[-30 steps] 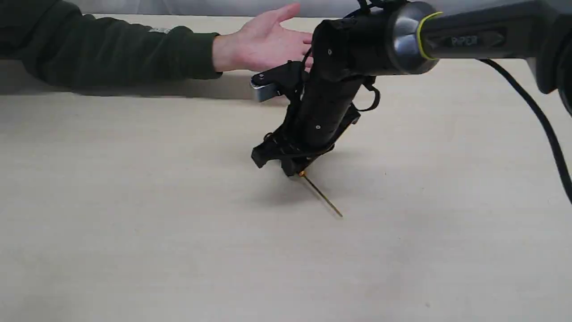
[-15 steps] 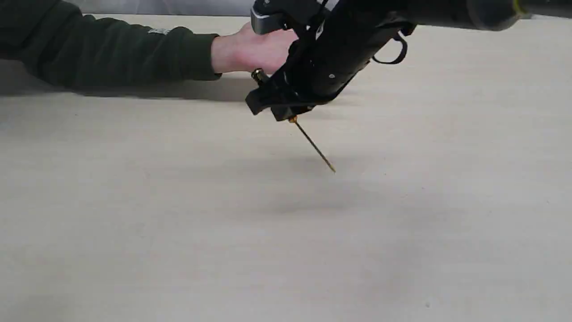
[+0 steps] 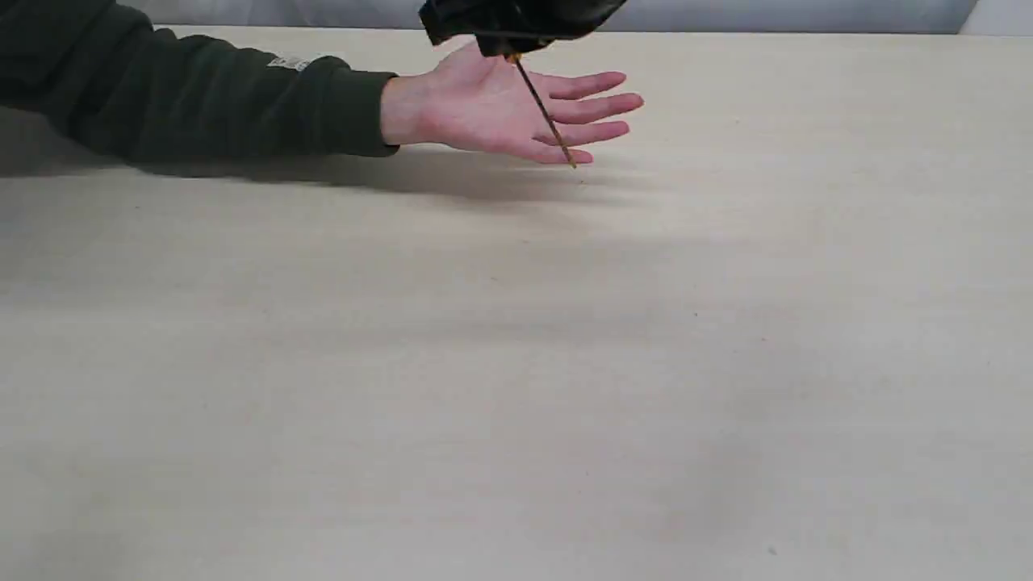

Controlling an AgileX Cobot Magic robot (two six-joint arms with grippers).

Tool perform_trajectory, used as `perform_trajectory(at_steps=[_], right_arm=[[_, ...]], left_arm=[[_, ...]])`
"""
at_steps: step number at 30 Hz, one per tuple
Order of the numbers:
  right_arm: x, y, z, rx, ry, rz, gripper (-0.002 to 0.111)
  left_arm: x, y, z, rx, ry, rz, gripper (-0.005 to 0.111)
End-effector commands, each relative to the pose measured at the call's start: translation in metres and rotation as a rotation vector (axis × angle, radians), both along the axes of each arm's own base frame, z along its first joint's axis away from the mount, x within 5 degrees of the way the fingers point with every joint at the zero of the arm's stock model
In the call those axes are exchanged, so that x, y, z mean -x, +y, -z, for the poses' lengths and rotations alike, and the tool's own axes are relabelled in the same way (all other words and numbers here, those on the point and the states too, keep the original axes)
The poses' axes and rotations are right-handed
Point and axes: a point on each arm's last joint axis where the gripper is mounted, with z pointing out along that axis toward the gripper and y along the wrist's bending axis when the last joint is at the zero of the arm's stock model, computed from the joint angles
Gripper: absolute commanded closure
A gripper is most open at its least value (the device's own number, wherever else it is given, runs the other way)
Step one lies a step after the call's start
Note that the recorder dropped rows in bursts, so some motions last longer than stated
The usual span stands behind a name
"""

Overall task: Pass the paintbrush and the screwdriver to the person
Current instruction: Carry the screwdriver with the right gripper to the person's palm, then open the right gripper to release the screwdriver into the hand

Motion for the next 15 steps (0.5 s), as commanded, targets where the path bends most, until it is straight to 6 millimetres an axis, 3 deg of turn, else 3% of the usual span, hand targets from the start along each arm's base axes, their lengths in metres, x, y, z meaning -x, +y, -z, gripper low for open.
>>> perform_trajectory(at_steps=[1,9,15], right_arm=[[-0.016,0.004,0.004,0.031,0.019,0.036,0.104],[-0.052,0.012,0.029,0.146,0.053,0.116,0.104],[-0.071,0.005,0.040,0.144,0.066,0.158,0.104]], left_arm=[[0.000,0.000,0.000,0.006,-0.009,0.007,0.107],[0.000,0.000,-0.001,0.003,-0.013,0.007,0.107],[0.000,0.000,-0.001,0.003,-0.013,0.007,0.107]])
